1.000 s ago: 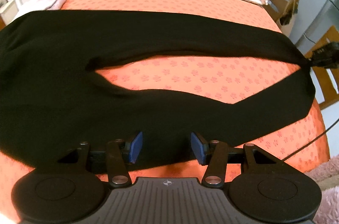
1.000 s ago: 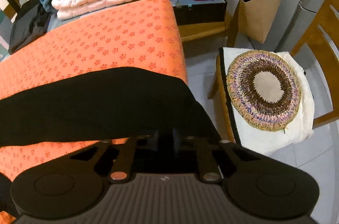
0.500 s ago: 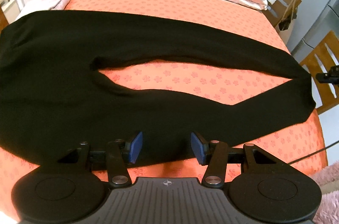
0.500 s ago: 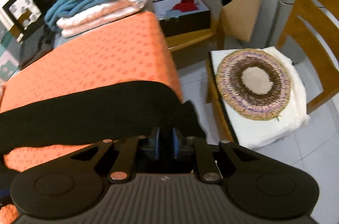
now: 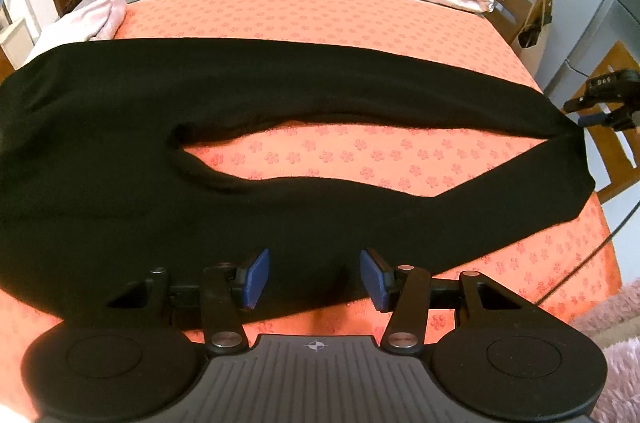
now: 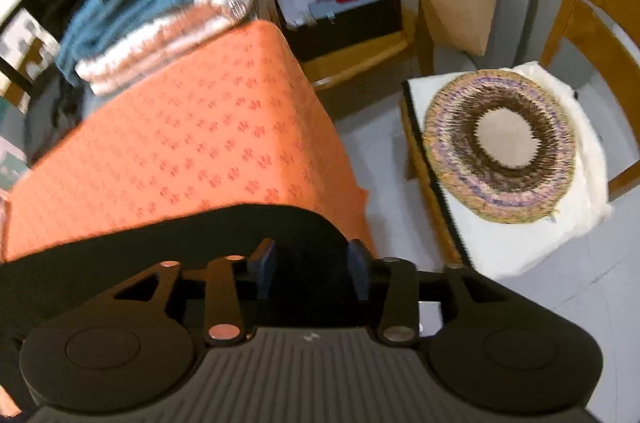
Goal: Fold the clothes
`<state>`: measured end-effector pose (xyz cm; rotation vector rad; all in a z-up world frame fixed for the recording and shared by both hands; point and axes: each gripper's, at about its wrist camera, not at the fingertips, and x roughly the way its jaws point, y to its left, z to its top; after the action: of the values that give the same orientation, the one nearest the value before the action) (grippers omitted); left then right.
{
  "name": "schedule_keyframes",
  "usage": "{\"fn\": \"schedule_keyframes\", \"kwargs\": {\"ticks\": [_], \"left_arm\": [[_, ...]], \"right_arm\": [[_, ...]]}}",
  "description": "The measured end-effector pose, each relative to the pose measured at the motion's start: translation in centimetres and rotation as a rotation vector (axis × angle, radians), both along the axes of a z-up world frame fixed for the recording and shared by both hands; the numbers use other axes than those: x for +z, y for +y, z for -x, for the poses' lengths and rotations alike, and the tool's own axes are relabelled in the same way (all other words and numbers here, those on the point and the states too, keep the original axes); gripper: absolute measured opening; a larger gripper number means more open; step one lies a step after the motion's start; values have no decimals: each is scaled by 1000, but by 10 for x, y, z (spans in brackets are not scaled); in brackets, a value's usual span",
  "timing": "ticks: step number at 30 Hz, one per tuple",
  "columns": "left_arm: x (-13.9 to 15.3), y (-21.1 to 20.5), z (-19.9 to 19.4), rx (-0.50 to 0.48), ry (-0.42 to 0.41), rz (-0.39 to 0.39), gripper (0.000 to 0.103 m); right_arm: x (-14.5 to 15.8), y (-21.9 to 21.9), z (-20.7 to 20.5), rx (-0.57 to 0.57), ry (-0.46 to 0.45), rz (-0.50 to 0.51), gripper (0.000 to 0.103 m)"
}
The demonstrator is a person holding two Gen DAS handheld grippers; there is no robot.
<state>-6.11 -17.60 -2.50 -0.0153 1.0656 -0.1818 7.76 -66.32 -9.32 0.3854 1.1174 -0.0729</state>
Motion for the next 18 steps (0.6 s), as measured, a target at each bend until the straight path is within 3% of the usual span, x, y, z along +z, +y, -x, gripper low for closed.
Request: {"fn": "schedule_keyframes", "kwargs": {"ticks": [4, 5, 6, 7, 18], "left_arm": [[-2, -2, -3, -6, 10, 1, 54], [-2, -2, -4, -10, 10, 0, 54], [-2, -3, -4, -16, 8, -1, 54], [-2, -3, -4, -20, 7, -1, 54], [3, -4, 1, -55, -8, 24, 54]], "right_arm": [[-10, 5, 8, -15, 40, 53, 50], [-12, 6, 10, -20, 49, 64, 43], [-13, 5, 14, -30, 53, 62, 18], [-13, 2, 19, -44, 52, 49, 4], [44, -38, 118, -255, -134, -77, 2]]}}
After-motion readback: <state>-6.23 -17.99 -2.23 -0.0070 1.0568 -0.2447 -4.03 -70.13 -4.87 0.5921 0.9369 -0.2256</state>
